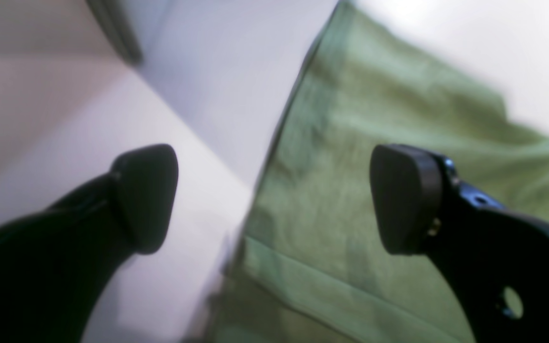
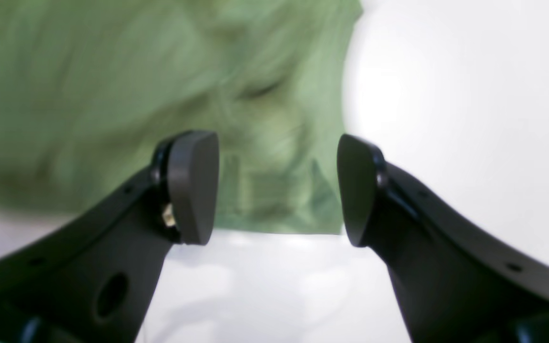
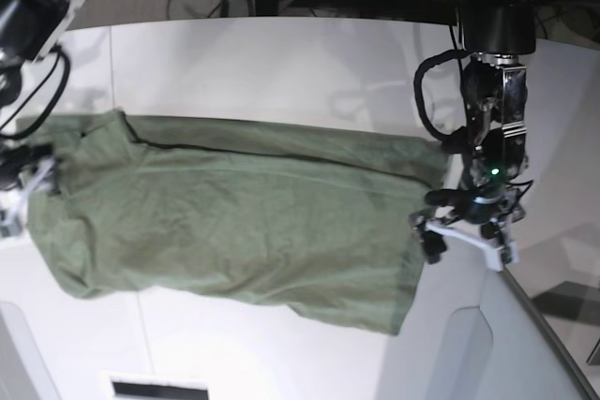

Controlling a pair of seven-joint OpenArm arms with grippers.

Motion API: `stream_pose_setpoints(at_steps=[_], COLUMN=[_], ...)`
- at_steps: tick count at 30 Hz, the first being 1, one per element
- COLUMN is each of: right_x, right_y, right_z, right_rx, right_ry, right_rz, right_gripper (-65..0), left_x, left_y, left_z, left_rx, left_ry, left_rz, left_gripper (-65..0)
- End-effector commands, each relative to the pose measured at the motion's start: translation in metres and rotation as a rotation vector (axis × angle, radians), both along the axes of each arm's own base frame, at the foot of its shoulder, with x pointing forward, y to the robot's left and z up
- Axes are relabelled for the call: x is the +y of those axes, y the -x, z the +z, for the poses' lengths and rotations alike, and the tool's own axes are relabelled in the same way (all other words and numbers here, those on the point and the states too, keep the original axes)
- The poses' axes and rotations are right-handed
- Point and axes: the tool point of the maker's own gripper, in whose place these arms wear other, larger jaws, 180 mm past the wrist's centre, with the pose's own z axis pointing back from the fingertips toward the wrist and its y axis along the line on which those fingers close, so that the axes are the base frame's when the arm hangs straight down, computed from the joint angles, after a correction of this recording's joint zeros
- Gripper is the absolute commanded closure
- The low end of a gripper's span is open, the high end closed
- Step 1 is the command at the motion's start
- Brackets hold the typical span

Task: Layout the t-shirt on the table in an organized manner, then fold the t-shirt properly
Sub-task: 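Open both grippers and release the shirt edge, then reach the right gripper down to the shirt side seam and pinch it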

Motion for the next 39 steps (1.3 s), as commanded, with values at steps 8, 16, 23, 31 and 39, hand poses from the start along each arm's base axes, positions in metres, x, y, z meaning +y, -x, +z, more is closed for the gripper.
stream_pose_setpoints(at_steps=[8, 16, 23, 31, 39], right_x=[0.085, 0.1, 0.098, 0.095, 0.096], right_y=[0.031, 0.031, 0.033, 0.028, 0.014], right_z=[-0.026, -0.038, -0.058, -0.069, -0.063], right_rx=[-0.043, -0.029, 0.03, 0.061, 0.045], right_ry=[-0.038, -0.06, -0.092, -0.108, -0.107], right_rz=[0.233, 0.238, 0.211, 0.196, 0.204], right_gripper=[-37.4, -37.4, -36.9, -8.1, -0.9], left_x=[0.027, 0.062, 0.071, 0.07, 0.07], left_y=[0.076, 0.131, 0.144, 0.145, 0.145], left_z=[-0.02, -0.043, -0.046, -0.047, -0.047], left_rx=[0.077, 0.175, 0.195, 0.197, 0.199], left_ry=[-0.075, -0.093, -0.101, -0.1, -0.099], left_rz=[0.025, 0.113, 0.134, 0.133, 0.134], left_gripper=[-53.8, -46.9, -46.9, -46.9, -46.9])
